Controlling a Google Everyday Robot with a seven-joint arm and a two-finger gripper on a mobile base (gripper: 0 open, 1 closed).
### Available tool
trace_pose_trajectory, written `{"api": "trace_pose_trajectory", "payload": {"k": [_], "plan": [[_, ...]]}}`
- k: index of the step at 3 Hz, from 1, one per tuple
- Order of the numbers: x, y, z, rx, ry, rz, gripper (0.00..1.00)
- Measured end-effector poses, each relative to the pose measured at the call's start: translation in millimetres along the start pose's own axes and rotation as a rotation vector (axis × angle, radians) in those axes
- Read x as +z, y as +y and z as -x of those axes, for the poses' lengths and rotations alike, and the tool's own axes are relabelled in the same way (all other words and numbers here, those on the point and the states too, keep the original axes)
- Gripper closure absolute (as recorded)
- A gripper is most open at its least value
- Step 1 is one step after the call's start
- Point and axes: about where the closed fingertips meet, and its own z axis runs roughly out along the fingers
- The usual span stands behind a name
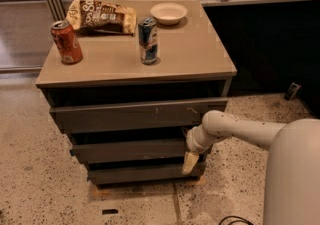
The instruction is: Open middle drawer
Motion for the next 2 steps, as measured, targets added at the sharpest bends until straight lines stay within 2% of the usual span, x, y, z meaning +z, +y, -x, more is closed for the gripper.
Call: {"api": "trace_pose_trajectory", "payload": {"k": [2], "plan": [[8.0,2.9,-3.2,0.046,0.027,0.067,0.00]]}}
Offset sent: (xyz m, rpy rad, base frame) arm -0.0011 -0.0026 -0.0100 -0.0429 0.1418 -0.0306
